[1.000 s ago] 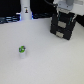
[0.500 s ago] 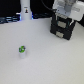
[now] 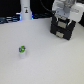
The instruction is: Open the kcup holder, insert the kcup into the holder, and close the kcup holder
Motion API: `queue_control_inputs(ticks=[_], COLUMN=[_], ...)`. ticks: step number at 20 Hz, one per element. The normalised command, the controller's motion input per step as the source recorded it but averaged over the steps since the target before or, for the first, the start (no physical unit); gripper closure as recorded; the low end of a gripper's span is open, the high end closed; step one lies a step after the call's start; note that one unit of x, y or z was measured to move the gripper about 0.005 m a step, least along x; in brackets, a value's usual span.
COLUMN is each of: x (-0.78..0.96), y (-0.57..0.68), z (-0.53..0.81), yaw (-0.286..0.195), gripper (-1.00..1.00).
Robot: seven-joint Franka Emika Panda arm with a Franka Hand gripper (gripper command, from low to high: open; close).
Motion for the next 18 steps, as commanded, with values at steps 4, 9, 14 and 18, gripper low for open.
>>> queue_control_inputs(ticks=[4,9,14,18], x=[0.43,0.75,0.61,0.93], y=[-0.09,-0.13,-0.19,-0.32], z=[0.04,0.12,0.12,0.13], yaw=[-0.012,-0.023,-0.034,-0.077], gripper=[1.0,1.0,1.0,1.0])
